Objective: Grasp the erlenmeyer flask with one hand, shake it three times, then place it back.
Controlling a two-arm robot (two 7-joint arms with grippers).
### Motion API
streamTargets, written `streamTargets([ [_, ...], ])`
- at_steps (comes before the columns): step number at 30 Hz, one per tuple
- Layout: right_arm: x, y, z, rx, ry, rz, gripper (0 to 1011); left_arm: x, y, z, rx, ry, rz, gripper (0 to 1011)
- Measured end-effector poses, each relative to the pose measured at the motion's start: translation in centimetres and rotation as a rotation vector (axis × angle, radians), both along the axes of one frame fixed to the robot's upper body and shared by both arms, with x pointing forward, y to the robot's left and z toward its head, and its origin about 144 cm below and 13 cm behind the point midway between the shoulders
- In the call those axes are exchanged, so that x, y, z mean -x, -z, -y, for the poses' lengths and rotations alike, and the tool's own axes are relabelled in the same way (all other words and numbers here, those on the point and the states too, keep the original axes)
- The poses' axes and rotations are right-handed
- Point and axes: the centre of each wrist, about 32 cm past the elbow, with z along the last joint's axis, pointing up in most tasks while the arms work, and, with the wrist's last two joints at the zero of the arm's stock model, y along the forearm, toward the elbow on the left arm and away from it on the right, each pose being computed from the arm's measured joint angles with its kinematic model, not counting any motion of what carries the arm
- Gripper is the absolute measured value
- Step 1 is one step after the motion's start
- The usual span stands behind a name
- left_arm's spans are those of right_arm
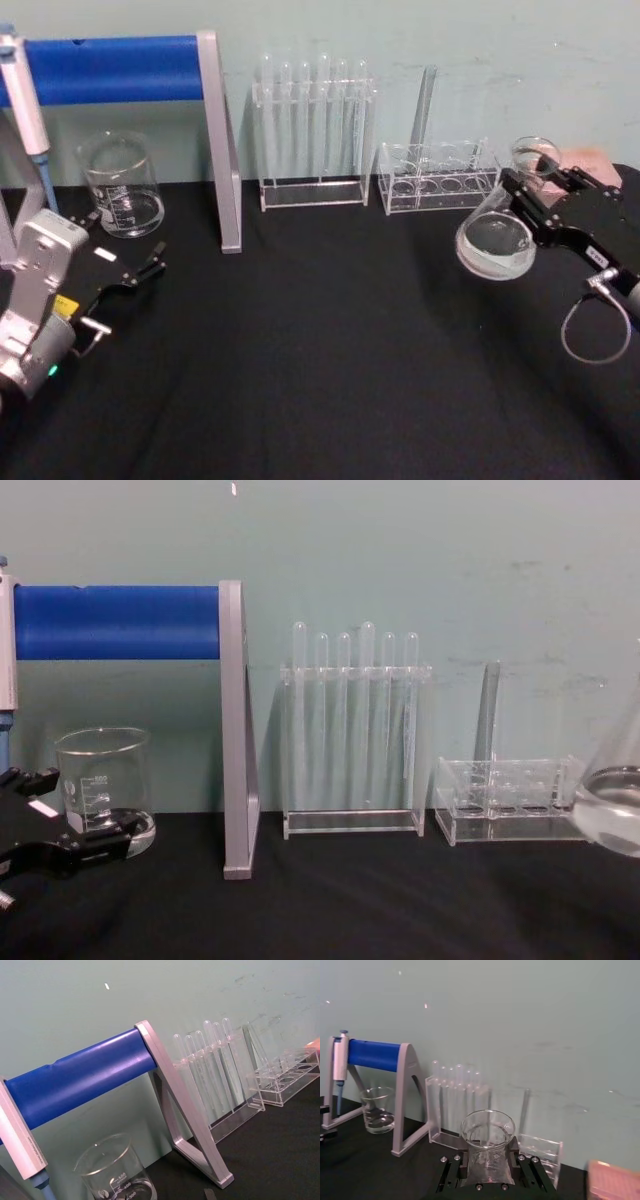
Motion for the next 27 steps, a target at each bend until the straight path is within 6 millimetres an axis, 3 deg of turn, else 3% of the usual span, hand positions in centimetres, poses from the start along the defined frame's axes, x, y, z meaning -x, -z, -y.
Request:
streamTargets([
  [10,-0.2,0.1,-0.8,0.001,-0.036,0.001,456,0.0,0.0,0.0,0.000,0.000,0.000,1001],
  [27,-3.0,0.4,-8.1,0.025,-0.509,-0.005,456,0.0,0.0,0.0,0.000,0.000,0.000,1001],
])
